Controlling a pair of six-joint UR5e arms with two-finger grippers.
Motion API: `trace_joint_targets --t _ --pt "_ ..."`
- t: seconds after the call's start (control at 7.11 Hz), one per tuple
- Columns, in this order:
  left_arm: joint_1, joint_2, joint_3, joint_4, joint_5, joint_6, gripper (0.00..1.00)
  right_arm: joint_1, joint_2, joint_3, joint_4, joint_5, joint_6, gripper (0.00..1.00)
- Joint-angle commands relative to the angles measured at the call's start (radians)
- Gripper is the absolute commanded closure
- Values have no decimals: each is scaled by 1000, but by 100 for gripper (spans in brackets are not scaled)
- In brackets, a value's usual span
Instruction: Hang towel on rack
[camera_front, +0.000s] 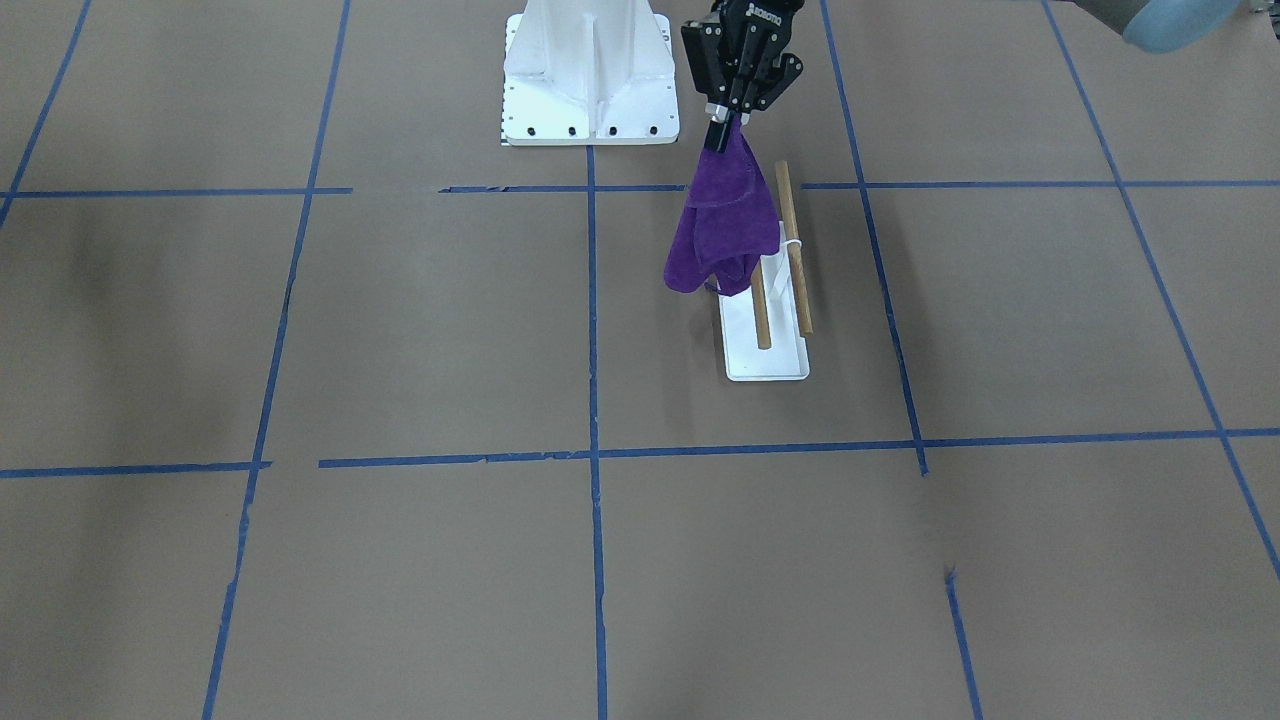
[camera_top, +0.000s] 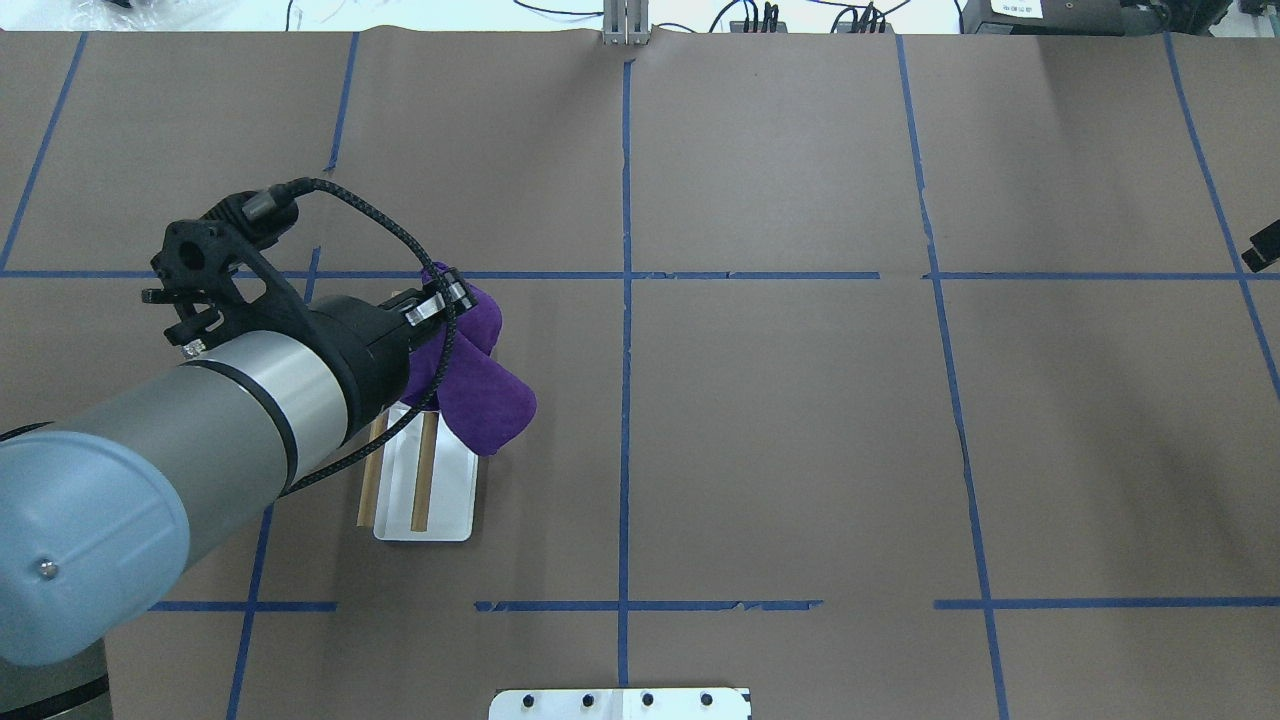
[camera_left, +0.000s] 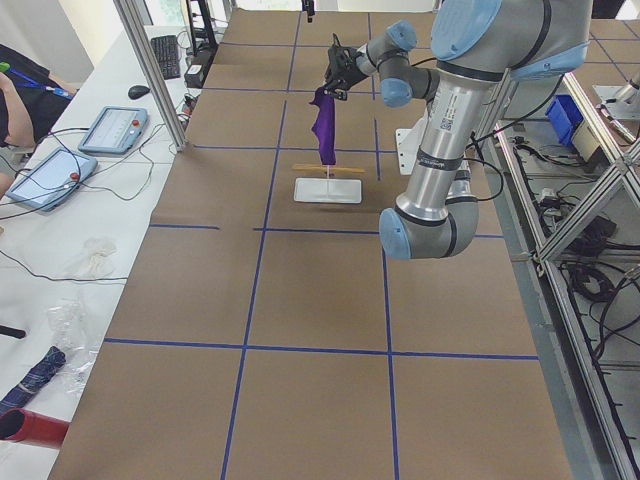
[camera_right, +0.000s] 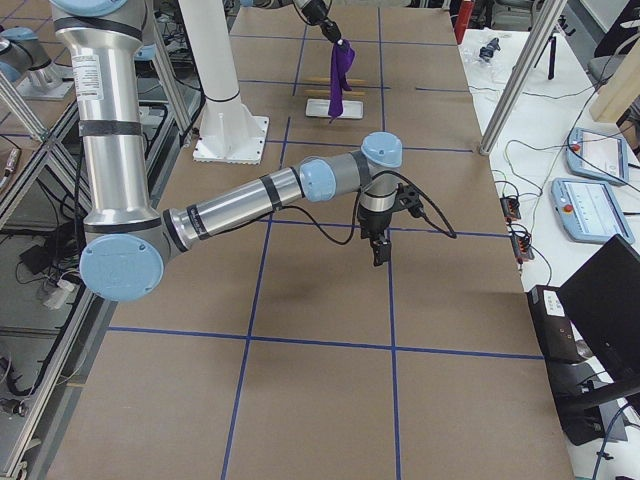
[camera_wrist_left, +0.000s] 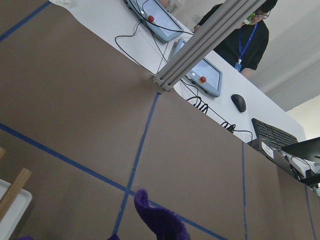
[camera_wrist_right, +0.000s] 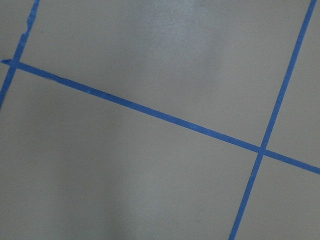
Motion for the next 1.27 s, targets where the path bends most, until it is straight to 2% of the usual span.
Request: trace_joint_targets --t 0.0,0.28,0.56,0.7,1.12 --pt "-6 87 -5 8 5 -1 100 13 3 -27 0 4 -4 0" --pt "-27 217 -10 6 8 -1 100 19 3 -30 0 10 -4 0" --pt "-46 328 -8 2 16 13 100 29 3 -35 2 63 -4 0" --pt "-46 360 -2 -2 28 28 100 30 3 -35 2 65 -4 0" --pt "-43 365 51 -2 36 30 100 30 6 -32 2 67 -4 0"
